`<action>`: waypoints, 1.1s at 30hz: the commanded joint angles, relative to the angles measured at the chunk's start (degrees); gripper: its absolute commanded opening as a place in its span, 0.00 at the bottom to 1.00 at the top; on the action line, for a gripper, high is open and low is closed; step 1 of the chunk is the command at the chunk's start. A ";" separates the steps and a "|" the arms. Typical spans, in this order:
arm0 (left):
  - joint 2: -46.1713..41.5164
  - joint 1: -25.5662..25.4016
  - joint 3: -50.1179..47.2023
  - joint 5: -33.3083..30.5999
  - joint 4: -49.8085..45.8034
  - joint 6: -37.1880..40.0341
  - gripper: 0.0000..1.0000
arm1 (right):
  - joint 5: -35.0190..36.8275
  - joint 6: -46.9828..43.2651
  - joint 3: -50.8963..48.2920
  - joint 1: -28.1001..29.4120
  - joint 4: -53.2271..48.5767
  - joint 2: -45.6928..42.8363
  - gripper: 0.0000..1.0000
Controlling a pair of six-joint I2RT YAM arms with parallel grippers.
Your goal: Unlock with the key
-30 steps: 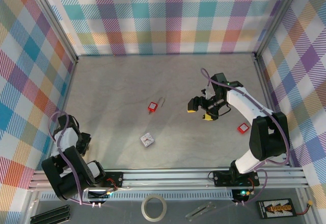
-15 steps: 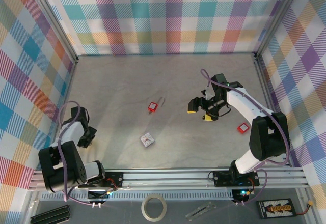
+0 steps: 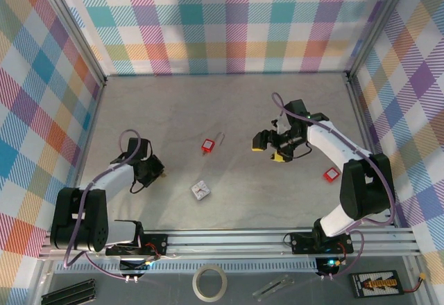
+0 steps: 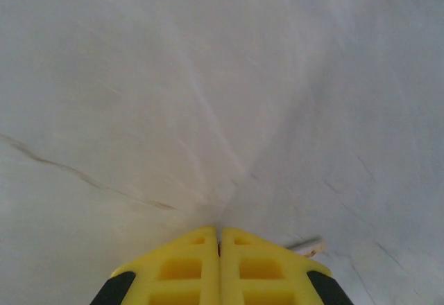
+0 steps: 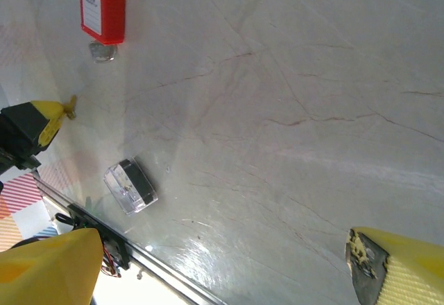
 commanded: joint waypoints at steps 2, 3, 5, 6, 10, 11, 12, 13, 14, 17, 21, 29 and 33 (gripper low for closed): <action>0.94 -2.83 2.98 5.08 -0.81 0.13 0.00 | -1.53 1.99 -0.91 1.47 3.26 0.53 0.90; 0.81 -3.28 3.46 5.03 -1.68 0.06 0.00 | -1.54 2.08 -1.12 1.63 3.63 0.70 0.90; 0.21 -3.75 4.12 5.28 -2.05 -0.19 0.00 | -1.55 2.14 -1.10 2.01 3.91 1.11 0.90; -0.33 -3.94 4.45 5.21 -2.50 -0.34 0.00 | -1.52 2.11 -1.22 2.16 4.05 1.28 0.90; -3.10 -4.71 5.94 5.45 -4.82 -0.44 0.00 | -1.71 2.31 -1.10 2.89 4.47 1.76 0.90; -3.92 -5.06 6.18 5.54 -5.35 -0.56 0.00 | -1.92 2.57 -1.08 3.26 4.79 1.80 0.90; -4.88 -5.59 6.63 5.62 -5.89 -0.80 0.00 | -2.27 2.98 -0.86 3.73 5.30 2.00 0.90; -5.78 -6.35 6.99 5.79 -5.99 -1.20 0.00 | -2.82 3.50 -0.61 4.32 6.14 2.31 0.90; -6.42 -7.10 7.28 5.93 -5.96 -1.59 0.00 | -3.50 4.04 -0.34 4.93 6.98 2.60 0.90; -7.59 -9.47 8.81 6.33 -5.99 -3.25 0.00 | -5.96 7.09 1.13 6.82 10.87 4.25 0.90; -8.23 -12.92 11.61 5.95 -5.17 -5.67 0.00 | -11.19 15.25 2.06 9.03 21.22 6.04 0.91; -8.50 -21.46 14.64 1.42 2.61 -6.11 0.00 | -15.54 39.67 0.59 10.57 42.26 7.75 0.90; -7.30 -26.57 14.26 -1.87 9.98 -4.51 0.00 | -17.51 52.99 -2.08 11.02 53.27 8.72 0.91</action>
